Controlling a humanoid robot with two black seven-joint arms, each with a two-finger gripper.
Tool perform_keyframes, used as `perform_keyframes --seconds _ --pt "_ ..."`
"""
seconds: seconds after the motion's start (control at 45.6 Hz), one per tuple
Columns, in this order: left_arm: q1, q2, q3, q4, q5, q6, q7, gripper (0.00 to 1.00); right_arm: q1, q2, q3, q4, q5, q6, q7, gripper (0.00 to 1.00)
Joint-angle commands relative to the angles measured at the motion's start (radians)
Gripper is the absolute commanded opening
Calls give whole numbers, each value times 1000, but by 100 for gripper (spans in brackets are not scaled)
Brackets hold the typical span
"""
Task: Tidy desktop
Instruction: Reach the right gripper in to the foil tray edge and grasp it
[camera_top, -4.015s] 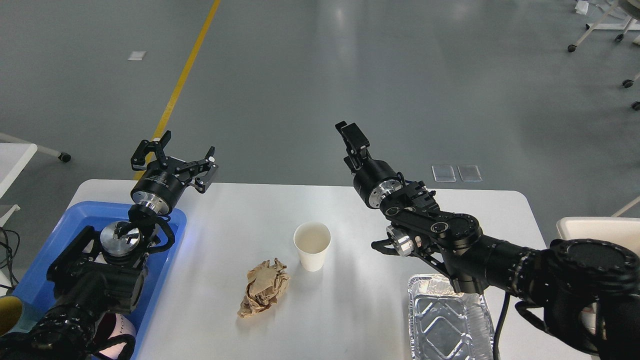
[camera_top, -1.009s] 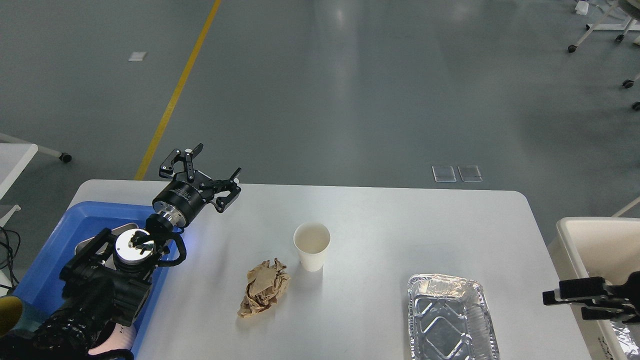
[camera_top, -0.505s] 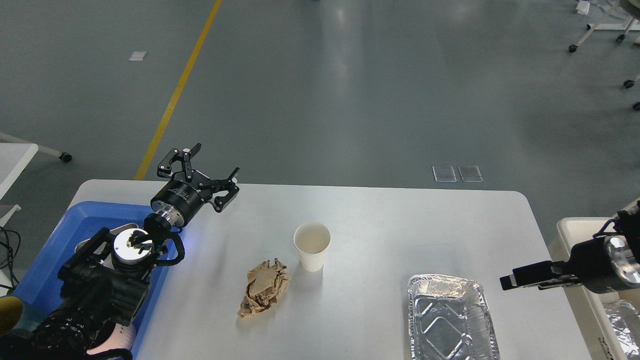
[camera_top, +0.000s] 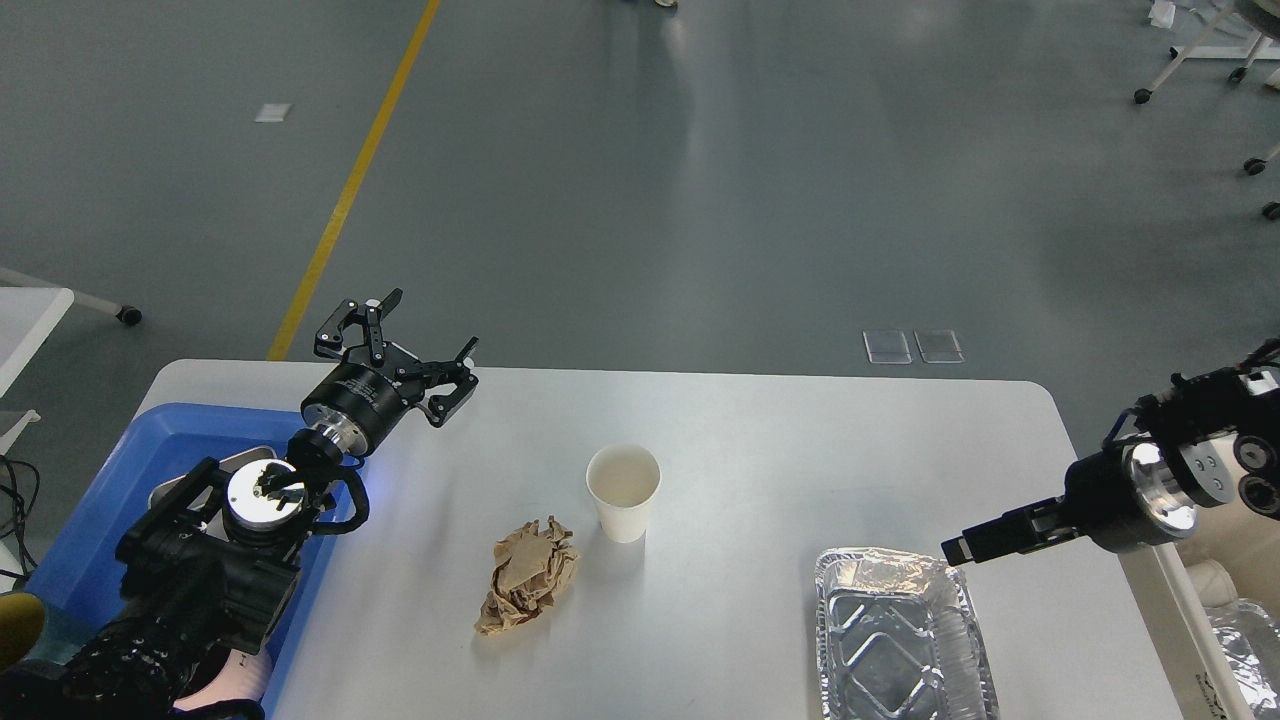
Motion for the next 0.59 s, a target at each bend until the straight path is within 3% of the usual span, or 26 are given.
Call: perform_keyframes --seconds 0.0,0.57 --pt "-2 0 0 0 0 -1 0 99 12 25 0 -25 -12 0 0 100" --pt "-10 -2 0 0 0 0 -6 99 -9 229 -14 -198 -10 5 1 100"
